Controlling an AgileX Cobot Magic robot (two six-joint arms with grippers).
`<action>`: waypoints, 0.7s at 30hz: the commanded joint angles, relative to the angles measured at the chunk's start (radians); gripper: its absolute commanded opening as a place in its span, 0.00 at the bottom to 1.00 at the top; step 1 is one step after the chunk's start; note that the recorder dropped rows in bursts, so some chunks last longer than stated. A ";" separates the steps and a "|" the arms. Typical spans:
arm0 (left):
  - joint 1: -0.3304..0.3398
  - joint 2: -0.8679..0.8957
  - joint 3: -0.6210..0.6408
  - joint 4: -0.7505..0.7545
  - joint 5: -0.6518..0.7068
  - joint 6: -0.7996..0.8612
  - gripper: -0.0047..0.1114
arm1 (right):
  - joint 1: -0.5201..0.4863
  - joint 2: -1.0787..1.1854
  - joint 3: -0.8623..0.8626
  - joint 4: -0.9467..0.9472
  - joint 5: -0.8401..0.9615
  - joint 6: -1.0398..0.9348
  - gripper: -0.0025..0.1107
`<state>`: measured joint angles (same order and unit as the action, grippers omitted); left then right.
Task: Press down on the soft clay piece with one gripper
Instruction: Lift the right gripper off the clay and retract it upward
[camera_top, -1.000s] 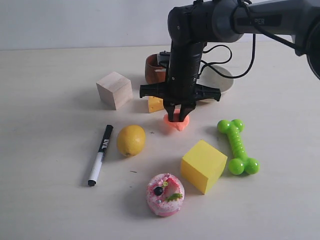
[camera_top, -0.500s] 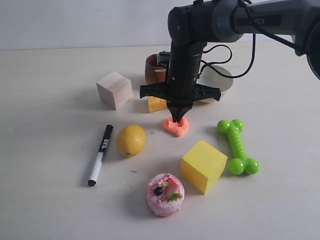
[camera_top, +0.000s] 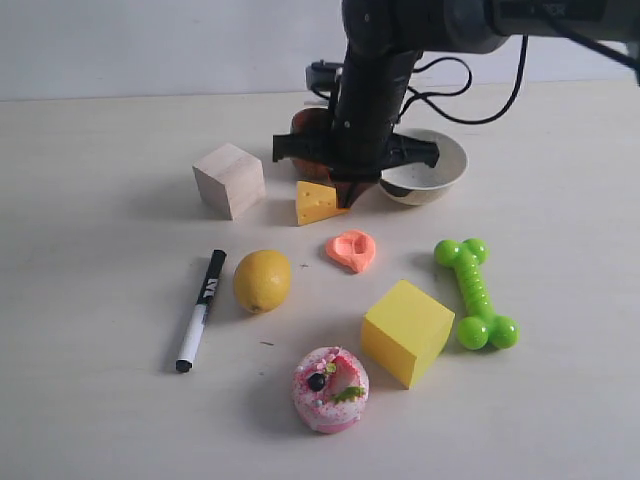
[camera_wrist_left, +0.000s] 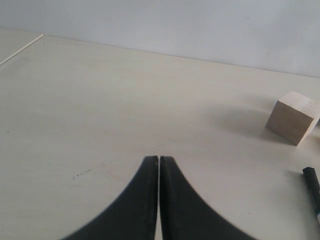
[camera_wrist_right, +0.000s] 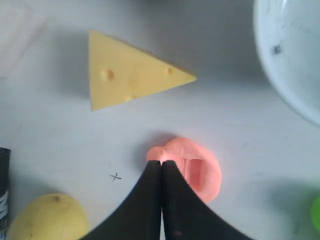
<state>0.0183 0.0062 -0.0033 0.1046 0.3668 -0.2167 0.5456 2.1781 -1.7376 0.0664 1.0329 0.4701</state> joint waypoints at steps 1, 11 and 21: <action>0.001 -0.006 0.003 -0.005 -0.004 0.001 0.07 | 0.001 -0.096 0.005 -0.057 -0.002 -0.024 0.02; 0.001 -0.006 0.003 -0.005 -0.004 0.001 0.07 | 0.001 -0.231 0.005 -0.157 0.103 -0.015 0.02; 0.001 -0.006 0.003 -0.005 -0.004 0.001 0.07 | 0.001 -0.233 0.005 -0.290 0.188 0.030 0.02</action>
<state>0.0183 0.0062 -0.0033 0.1046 0.3668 -0.2167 0.5456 1.9569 -1.7376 -0.1977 1.2178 0.4920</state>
